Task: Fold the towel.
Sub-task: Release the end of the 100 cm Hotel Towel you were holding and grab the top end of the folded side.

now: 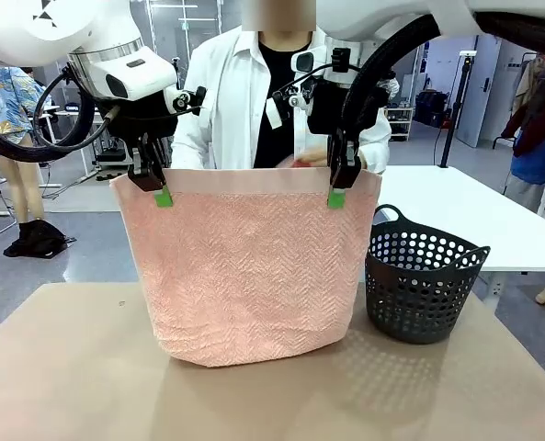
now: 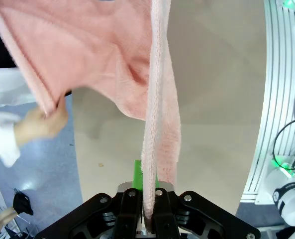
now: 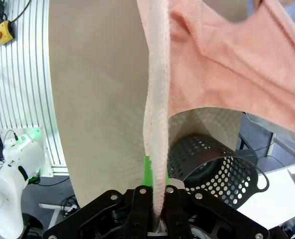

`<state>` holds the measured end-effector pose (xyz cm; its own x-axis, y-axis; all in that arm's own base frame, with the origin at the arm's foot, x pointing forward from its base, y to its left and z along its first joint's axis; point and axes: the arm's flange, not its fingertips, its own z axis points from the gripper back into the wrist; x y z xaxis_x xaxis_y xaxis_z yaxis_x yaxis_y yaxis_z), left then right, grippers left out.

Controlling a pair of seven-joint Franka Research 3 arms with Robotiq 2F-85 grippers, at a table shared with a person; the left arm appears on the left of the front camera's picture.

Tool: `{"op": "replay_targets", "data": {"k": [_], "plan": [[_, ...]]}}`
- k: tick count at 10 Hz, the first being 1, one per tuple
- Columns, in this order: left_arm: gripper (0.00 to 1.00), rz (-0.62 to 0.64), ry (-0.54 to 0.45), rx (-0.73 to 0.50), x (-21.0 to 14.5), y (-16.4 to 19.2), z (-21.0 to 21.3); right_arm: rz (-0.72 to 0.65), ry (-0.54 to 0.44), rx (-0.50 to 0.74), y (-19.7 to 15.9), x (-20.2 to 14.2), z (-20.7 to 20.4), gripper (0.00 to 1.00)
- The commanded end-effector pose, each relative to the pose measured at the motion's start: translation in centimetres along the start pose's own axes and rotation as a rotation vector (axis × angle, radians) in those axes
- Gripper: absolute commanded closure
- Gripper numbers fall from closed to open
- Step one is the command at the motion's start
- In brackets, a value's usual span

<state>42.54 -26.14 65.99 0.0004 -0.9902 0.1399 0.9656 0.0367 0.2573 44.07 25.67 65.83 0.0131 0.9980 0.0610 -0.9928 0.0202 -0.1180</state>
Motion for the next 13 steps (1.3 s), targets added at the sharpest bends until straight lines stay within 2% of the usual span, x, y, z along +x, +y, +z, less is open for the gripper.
{"op": "replay_targets", "data": {"k": [1,13], "plan": [[1.0,0.001,0.0,0.002,-0.1,0.03,0.09,0.007,-0.013,-0.002,0.18,-0.24,0.01,1.0],[1.0,0.001,0.0,0.002,-0.1,0.03,0.09,0.007,-0.013,-0.002,0.18,-0.24,0.01,1.0]]}}
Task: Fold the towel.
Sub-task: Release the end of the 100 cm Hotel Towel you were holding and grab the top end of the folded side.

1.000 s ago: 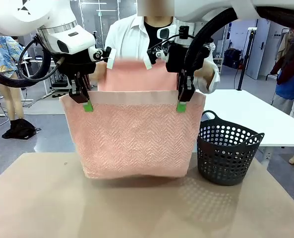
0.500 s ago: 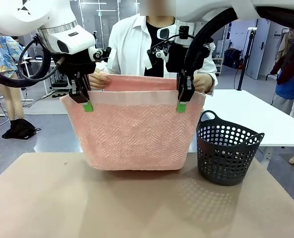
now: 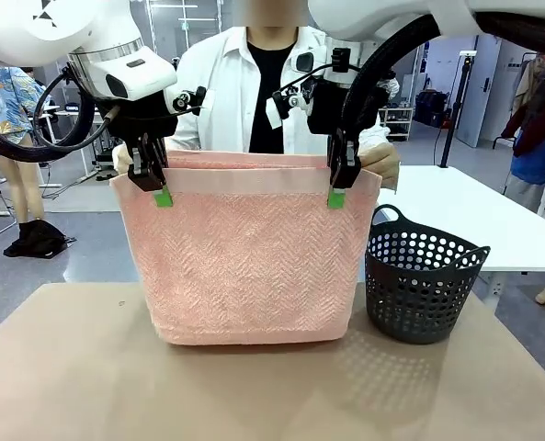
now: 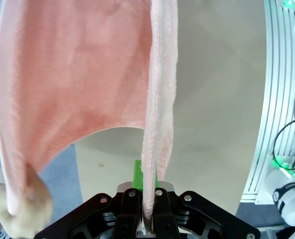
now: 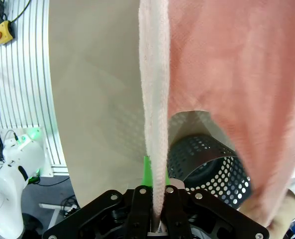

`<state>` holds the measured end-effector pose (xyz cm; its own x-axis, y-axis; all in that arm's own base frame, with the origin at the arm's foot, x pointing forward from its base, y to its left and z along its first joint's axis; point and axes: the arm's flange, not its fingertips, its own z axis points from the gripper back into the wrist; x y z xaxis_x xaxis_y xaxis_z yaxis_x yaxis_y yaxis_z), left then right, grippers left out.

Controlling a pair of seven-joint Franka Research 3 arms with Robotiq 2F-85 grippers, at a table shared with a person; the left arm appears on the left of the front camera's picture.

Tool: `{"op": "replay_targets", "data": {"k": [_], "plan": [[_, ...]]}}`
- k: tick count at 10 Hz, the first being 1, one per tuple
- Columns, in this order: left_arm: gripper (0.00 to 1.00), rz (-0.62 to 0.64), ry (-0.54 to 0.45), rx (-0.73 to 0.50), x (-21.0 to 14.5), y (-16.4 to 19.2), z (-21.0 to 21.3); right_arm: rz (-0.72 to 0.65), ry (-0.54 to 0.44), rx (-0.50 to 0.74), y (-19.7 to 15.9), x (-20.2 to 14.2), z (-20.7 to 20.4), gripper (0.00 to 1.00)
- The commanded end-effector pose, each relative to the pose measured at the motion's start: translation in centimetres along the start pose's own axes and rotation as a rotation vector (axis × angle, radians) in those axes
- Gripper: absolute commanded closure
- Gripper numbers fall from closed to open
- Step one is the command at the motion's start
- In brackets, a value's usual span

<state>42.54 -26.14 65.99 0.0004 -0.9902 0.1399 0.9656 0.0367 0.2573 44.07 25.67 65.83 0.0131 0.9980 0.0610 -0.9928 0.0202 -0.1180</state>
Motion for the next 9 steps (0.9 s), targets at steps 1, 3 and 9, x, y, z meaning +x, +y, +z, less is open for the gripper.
{"op": "replay_targets", "data": {"k": [1,3,9], "plan": [[1.0,0.001,0.0,0.002,-0.1,0.03,0.09,0.007,-0.013,-0.002,0.18,-0.24,0.01,1.0],[1.0,0.001,0.0,0.002,-0.1,0.03,0.09,0.007,-0.013,-0.002,0.18,-0.24,0.01,1.0],[1.0,0.001,0.0,0.002,-0.1,0.03,0.09,0.007,-0.013,-0.002,0.18,-0.24,0.01,1.0]]}}
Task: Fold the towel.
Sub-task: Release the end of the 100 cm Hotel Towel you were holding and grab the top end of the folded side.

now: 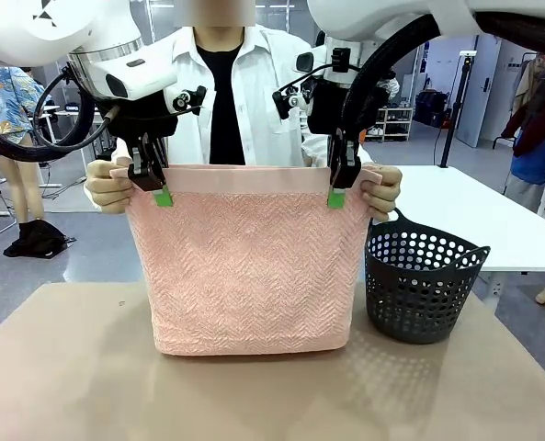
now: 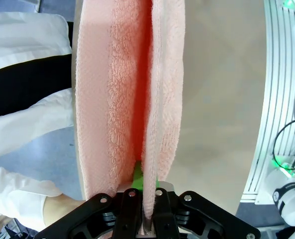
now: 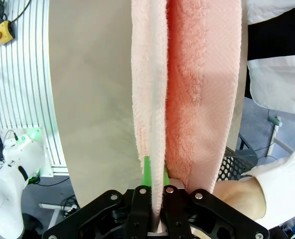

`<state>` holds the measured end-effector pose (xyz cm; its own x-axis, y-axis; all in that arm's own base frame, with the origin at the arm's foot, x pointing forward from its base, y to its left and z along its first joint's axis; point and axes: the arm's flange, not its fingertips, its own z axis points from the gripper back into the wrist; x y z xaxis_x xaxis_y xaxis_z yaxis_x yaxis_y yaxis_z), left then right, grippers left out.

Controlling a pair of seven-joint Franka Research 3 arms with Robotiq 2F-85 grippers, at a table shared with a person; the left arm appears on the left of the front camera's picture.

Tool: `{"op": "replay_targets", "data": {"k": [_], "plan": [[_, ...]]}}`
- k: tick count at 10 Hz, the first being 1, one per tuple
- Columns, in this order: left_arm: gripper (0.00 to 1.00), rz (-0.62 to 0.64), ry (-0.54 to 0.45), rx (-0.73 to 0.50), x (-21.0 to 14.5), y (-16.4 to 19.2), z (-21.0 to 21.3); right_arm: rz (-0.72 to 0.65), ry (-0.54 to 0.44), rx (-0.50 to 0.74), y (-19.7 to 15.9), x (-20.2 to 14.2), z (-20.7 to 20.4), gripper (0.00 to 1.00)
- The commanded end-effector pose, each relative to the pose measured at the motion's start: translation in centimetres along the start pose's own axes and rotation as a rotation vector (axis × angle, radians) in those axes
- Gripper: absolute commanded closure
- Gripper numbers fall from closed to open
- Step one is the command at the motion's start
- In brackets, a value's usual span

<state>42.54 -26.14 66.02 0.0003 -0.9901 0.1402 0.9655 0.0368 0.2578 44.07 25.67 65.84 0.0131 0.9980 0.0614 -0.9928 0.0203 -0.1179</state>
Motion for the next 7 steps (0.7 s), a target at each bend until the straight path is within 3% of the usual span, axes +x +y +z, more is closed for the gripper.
{"op": "replay_targets", "data": {"k": [1,3,4,5,6,7], "plan": [[1.0,0.001,0.0,0.002,-0.1,0.0,0.1,0.007,-0.013,-0.002,0.2,-0.2,0.0,1.0],[1.0,0.001,0.0,0.002,-0.1,0.0,0.1,0.007,-0.013,-0.002,0.2,-0.2,0.0,1.0],[0.76,0.0,0.0,0.0,0.0,0.0,0.0,0.0,0.0,0.0,0.0,0.0,0.0,0.97],[0.6,-0.042,-0.016,-0.002,-0.1,-0.2,0.5,-0.005,-0.019,-0.014,0.2,-0.3,0.4,0.63],[0.38,-0.033,-0.016,0.001,0.1,-0.2,1.0,-0.018,-0.028,-0.027,0.3,-0.5,0.9,0.63],[0.23,-0.03,-0.014,0.018,0.3,-0.3,1.6,-0.025,-0.029,-0.039,0.5,-0.8,1.4,0.29]]}}
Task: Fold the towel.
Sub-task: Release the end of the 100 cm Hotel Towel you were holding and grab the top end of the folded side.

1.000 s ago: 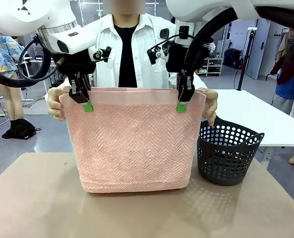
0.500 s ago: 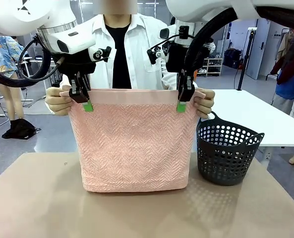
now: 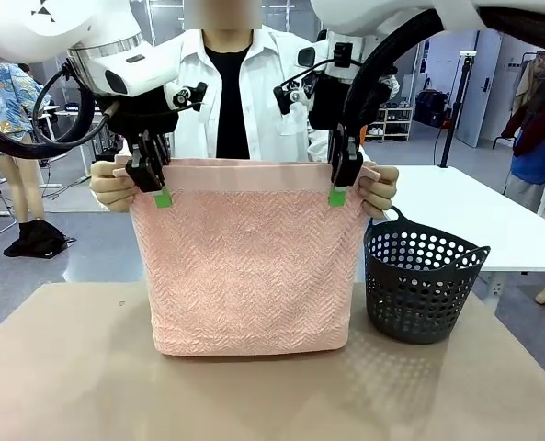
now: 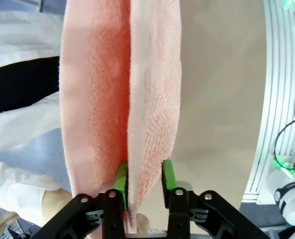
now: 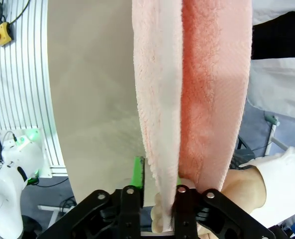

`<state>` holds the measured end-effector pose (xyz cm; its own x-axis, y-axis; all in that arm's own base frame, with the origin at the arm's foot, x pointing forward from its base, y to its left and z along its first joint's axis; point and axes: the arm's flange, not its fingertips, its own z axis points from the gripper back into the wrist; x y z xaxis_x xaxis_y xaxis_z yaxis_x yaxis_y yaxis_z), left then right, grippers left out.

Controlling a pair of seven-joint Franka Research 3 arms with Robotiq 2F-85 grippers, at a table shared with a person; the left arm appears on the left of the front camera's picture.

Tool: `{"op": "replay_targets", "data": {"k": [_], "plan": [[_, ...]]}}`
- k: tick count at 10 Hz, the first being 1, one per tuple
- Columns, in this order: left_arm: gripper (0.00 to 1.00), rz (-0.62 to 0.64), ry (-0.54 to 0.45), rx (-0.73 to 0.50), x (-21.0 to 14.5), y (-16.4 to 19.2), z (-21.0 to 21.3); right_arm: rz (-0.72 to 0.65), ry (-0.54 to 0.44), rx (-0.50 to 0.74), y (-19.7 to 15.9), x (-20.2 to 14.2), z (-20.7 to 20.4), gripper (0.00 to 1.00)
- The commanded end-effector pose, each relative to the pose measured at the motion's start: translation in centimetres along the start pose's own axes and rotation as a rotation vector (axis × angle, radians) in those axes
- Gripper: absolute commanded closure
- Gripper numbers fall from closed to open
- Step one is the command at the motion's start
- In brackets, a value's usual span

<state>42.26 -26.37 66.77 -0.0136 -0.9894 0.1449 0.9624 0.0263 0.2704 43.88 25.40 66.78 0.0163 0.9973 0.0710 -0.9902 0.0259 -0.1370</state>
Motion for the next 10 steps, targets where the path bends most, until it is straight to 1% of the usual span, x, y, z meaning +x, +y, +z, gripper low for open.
{"op": "replay_targets", "data": {"k": [1,2,3,4,5,6,7,8,10], "plan": [[0.02,-0.02,-0.032,0.047,0.3,-0.7,1.7,-0.034,-0.043,-0.041,0.7,-1.0,1.2,0.6],[0.0,-0.014,-0.018,0.096,0.5,-1.2,2.6,-0.032,-0.06,-0.067,1.1,-1.2,2.1,0.0],[0.0,-0.005,-0.024,0.13,0.6,-1.5,3.7,-0.026,-0.07,-0.097,1.4,-1.3,3.2,0.26],[0.0,0.01,-0.04,0.166,0.5,-1.6,4.7,-0.018,-0.081,-0.121,1.7,-1.3,4.1,0.0],[0.07,0.022,-0.052,0.186,0.5,-1.6,5.5,-0.013,-0.085,-0.131,1.5,-1.4,4.9,0.0],[0.0,0.027,-0.038,0.186,0.6,-1.0,5.5,-0.005,-0.082,-0.124,1.0,-1.4,5.1,0.21],[0.0,0.029,-0.035,0.19,0.8,-0.3,5.4,-0.001,-0.062,-0.125,0.5,-1.2,5.1,0.14],[0.0,0.019,-0.029,0.206,0.9,0.3,5.7,0.009,-0.061,-0.127,0.0,-1.0,5.2,0.0],[0.0,0.005,-0.013,0.116,1.2,1.9,4.6,0.035,-0.058,-0.092,-1.3,-0.8,4.5,0.0]]}}
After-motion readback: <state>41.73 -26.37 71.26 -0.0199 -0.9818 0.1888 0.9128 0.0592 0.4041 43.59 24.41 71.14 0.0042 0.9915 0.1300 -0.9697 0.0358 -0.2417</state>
